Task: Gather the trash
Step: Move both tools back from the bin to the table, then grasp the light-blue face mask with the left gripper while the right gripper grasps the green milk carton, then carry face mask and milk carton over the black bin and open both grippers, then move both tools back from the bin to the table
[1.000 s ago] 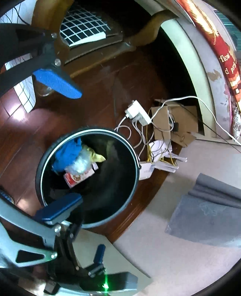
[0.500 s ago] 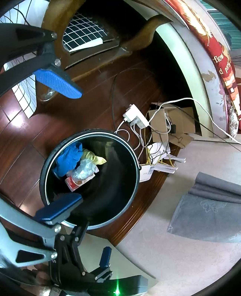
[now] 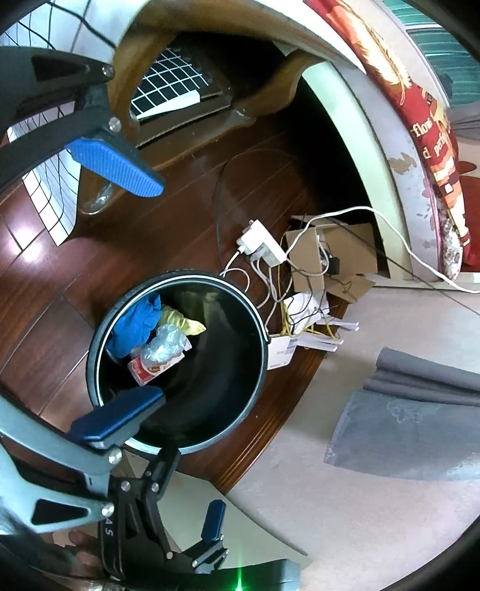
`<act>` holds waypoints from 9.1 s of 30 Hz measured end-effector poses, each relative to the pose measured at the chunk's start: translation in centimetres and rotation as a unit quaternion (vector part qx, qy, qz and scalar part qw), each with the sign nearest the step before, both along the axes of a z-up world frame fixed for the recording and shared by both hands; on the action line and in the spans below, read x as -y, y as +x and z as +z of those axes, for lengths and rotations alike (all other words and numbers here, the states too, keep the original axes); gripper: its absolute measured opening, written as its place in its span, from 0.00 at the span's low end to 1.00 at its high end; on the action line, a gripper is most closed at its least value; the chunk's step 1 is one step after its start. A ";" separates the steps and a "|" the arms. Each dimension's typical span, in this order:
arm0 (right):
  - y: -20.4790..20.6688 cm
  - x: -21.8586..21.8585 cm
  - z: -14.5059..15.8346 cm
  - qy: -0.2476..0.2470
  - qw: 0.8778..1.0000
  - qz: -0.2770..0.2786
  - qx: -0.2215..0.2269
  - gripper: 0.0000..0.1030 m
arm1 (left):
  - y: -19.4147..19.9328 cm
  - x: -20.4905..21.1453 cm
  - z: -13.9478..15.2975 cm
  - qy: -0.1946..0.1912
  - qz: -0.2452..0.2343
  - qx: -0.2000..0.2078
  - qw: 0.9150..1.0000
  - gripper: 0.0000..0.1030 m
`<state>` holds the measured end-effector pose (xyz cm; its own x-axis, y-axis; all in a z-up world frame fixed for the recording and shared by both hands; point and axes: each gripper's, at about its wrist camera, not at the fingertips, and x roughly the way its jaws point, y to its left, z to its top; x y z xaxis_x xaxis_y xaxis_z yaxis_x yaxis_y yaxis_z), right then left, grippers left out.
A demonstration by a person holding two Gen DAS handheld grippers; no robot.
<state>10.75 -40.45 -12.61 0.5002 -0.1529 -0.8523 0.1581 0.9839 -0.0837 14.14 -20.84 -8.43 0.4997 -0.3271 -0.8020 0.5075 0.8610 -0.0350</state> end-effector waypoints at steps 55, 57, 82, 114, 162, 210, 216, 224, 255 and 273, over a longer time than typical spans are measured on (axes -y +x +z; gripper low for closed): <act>6.5 -39.8 17.1 0.052 0.933 0.309 0.176 0.96 | -4.4 -43.6 11.9 -0.057 0.394 0.143 0.906 0.91; 8.0 -42.1 17.1 0.057 0.928 0.324 0.174 0.89 | -3.3 -44.8 11.6 -0.055 0.401 0.139 0.904 0.87; 21.0 -53.1 12.7 0.068 0.921 0.364 0.120 0.44 | 8.3 -47.2 8.0 -0.049 0.365 0.082 0.926 0.77; 11.6 -45.0 17.4 0.106 0.906 0.370 0.178 0.38 | 2.2 -43.2 11.6 -0.085 0.325 0.099 0.937 0.15; -0.8 -12.3 15.5 0.049 0.974 0.119 0.186 0.38 | -1.2 -13.7 11.9 -0.101 0.060 0.077 0.990 0.15; 0.7 2.7 -3.1 0.020 0.997 -0.027 -0.066 1.00 | 2.4 2.8 -5.0 0.000 -0.034 -0.115 0.993 0.99; 0.4 2.8 -3.0 0.015 0.997 -0.034 -0.069 1.00 | 2.1 1.2 -4.6 0.014 -0.009 -0.091 0.996 1.00; -0.4 1.2 0.1 0.015 0.999 -0.025 -0.026 1.00 | 1.1 0.2 -1.4 0.001 -0.005 -0.056 0.998 1.00; 0.6 -15.2 12.6 0.031 0.977 0.152 0.146 1.00 | -1.9 -19.6 11.0 -0.054 0.183 0.094 0.977 1.00; 12.1 -36.0 17.9 0.058 0.944 0.281 0.165 0.98 | 1.5 -38.8 12.0 -0.056 0.348 0.119 0.928 0.97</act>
<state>22.89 -4.48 5.29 0.7149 0.3008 -0.6312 -0.3935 0.9193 -0.0076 15.67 17.92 3.56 0.7803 0.0658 -0.6219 -0.1646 0.9810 -0.1027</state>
